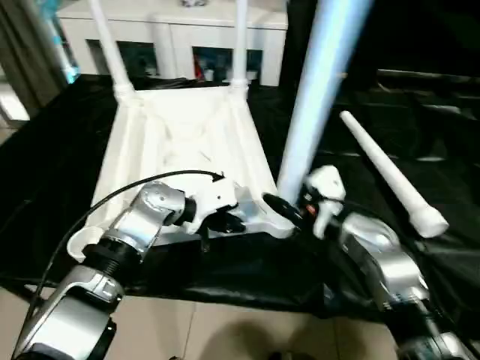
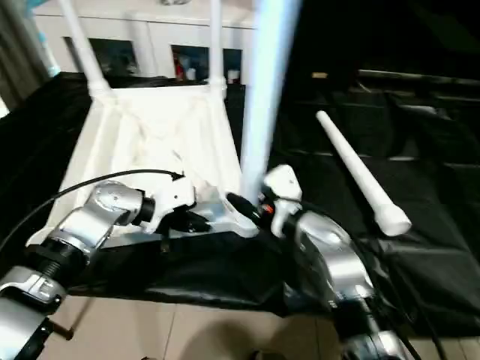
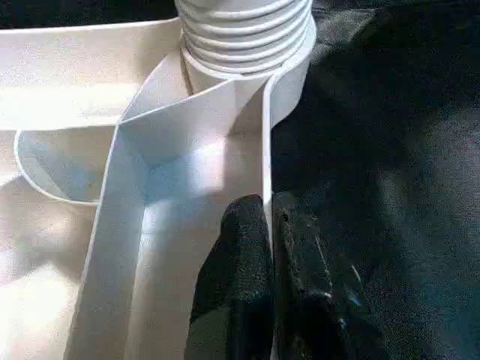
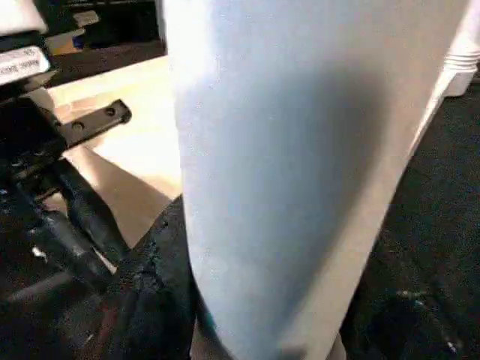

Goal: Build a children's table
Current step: Insert table leg to table base

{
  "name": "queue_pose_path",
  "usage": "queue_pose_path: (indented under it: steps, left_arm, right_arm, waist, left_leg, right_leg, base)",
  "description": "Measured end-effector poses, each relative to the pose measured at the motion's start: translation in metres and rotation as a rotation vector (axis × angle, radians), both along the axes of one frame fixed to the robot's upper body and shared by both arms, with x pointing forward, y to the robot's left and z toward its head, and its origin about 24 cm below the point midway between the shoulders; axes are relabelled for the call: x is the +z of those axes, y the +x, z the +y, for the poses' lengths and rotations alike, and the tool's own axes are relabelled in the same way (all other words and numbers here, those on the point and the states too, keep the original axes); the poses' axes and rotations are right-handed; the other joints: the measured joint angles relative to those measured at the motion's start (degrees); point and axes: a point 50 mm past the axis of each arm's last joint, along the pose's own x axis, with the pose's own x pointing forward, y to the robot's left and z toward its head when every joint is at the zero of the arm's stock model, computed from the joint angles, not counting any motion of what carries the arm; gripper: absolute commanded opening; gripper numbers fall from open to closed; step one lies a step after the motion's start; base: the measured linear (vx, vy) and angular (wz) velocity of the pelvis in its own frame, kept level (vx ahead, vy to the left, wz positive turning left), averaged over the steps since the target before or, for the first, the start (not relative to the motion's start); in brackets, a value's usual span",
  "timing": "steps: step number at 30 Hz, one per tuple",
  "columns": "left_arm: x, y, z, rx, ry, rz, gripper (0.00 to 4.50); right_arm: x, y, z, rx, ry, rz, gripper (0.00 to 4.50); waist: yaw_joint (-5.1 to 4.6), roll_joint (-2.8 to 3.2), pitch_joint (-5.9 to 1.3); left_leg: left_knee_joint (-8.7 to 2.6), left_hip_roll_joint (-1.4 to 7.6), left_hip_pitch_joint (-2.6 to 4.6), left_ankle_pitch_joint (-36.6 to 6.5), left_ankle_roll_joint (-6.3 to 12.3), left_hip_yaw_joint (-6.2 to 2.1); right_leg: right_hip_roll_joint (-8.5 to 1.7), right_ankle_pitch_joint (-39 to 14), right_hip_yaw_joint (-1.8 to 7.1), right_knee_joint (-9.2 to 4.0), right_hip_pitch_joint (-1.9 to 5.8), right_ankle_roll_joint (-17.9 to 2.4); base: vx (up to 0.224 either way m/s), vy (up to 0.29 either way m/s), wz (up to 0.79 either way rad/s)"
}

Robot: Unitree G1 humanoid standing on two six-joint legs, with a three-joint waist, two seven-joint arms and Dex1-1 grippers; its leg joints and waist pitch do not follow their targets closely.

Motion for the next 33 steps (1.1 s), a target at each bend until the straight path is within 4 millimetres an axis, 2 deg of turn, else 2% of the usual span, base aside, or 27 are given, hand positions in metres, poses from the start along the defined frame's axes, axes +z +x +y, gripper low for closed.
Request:
queue_pose_path:
  steps: [2,4,6,9,12,15,20,23,29,33]
  left_arm:
    - [0.000,0.000,0.001,0.003,0.002,0.000,0.00]
    - [0.000,0.000,0.003,0.001,0.002,0.004,0.00]
    - [0.001,-0.001,0.004,-0.006,0.002,0.007,0.00]
    - [0.002,-0.002,0.003,-0.024,-0.002,0.008,0.00]
    - [0.003,-0.003,0.001,-0.051,-0.018,0.002,0.00]
    - [0.004,-0.005,0.000,-0.079,-0.039,0.009,0.00]
    - [0.005,-0.007,0.001,-0.104,-0.047,0.008,0.00]
    - [0.005,-0.008,0.003,-0.110,-0.054,0.012,0.00]
    - [0.005,-0.008,0.004,-0.109,-0.058,0.015,0.00]
    - [0.003,-0.004,-0.003,-0.067,-0.072,0.010,0.00]
  right_arm:
    - [-0.001,0.001,0.001,0.006,0.003,0.005,1.93]
    - [-0.001,0.001,0.000,0.019,0.000,0.005,1.93]
    - [-0.002,0.001,-0.003,0.045,-0.001,0.005,1.93]
    - [-0.002,0.001,-0.008,0.084,0.011,0.000,1.93]
    - [0.001,-0.002,-0.020,0.147,0.013,-0.010,1.93]
    - [0.003,-0.004,-0.027,0.199,0.025,-0.019,1.93]
    - [0.004,-0.006,-0.031,0.268,0.022,-0.046,1.93]
    - [0.004,-0.007,-0.030,0.300,0.016,-0.064,1.93]
    - [0.004,-0.005,-0.030,0.321,0.014,-0.078,1.93]
    - [0.002,-0.001,-0.033,0.250,0.032,-0.075,1.92]
  waist:
    - [-0.30,0.38,0.24]
    - [-0.63,0.62,0.41]
    - [-1.04,0.67,0.50]
    - [-1.13,0.67,0.62]
    - [-0.43,0.71,0.78]
    - [0.37,0.62,0.80]
    - [1.40,0.63,0.80]
    - [1.57,0.70,0.80]
    - [1.54,0.87,0.89]
    - [1.53,0.88,0.91]
  left_leg:
    - [0.00,0.02,-0.01,0.0,0.00,-0.60]
    - [-0.04,0.01,-0.01,0.0,0.01,-0.95]
    - [-0.10,-0.04,-0.02,0.0,0.02,-0.97]
    - [-0.13,-0.17,-0.02,0.0,0.07,-0.95]
    - [-0.38,-0.22,-0.07,-0.1,0.09,-0.76]
    - [-0.71,-0.18,-0.02,0.0,0.09,-0.34]
    - [-1.27,0.26,0.05,0.0,0.08,0.34]
    - [-1.45,0.62,0.10,0.0,0.06,0.62]
    - [-1.56,0.64,0.17,0.0,0.05,0.70]
    - [-1.57,0.62,0.57,0.0,0.05,0.73]
  right_leg:
    - [-0.02,0.0,-0.82,-0.84,0.42,0.0]
    - [-0.03,0.0,-1.27,-1.48,0.69,0.0]
    - [-0.08,0.0,-1.32,-1.73,0.75,0.0]
    - [-0.11,0.0,-1.15,-1.73,0.75,0.0]
    - [-0.12,0.0,-0.91,-1.72,0.71,-0.1]
    - [-0.13,0.7,-0.71,-1.60,0.62,-1.0]
    - [-0.11,0.7,-0.75,-1.28,0.55,-1.0]
    - [-0.01,0.6,-0.89,-1.28,0.51,-0.9]
    - [0.00,0.6,-0.87,-1.29,0.50,-0.8]
    - [-0.02,0.6,-0.84,-1.31,0.63,-0.8]
  base:
    - [0.000,0.000,0.00]
    - [0.000,0.000,0.00]
    - [0.000,0.000,0.00]
    - [0.000,0.000,0.00]
    - [0.000,0.000,0.00]
    - [0.052,-0.018,0.07]
    - [0.022,-0.013,0.04]
    - [0.000,0.000,0.00]
    - [0.000,0.000,0.00]
    - [0.000,0.000,0.00]
